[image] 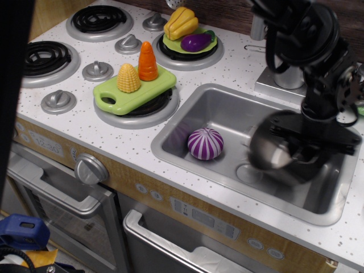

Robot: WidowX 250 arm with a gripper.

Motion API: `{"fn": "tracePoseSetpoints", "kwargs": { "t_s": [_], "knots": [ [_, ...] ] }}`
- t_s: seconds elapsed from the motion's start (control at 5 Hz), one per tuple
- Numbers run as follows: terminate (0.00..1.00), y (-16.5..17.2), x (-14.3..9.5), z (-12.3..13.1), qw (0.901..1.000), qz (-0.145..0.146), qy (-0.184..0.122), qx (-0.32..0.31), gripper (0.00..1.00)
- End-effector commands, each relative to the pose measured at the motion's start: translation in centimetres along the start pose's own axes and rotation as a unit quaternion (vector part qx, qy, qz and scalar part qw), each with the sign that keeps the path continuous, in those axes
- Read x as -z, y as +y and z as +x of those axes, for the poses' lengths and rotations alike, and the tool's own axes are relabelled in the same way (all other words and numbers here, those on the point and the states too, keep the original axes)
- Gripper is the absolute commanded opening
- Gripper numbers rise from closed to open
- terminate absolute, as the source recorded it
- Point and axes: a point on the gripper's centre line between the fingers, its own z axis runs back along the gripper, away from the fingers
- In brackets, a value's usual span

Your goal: Flip pot upright in sink

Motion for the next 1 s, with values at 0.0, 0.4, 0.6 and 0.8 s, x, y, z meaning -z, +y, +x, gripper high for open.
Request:
{"fn": "tracePoseSetpoints", "kwargs": {
  "t_s": [0.0, 0.4, 0.6, 0.8],
  "knots": [
    [0.0, 0.67, -1.52, 0.07, 0.998, 0.04, 0.048, 0.007, 0.0],
    [0.0, 0.8, -2.14, -0.22, 0.9977, 0.029, 0.061, 0.013, 1.0],
    [0.0, 0.8, -2.14, -0.22, 0.9977, 0.029, 0.061, 0.013, 1.0],
    [1.0, 0.8, -2.14, -0.22, 0.9977, 0.029, 0.061, 0.013, 1.0]
  ]
}}
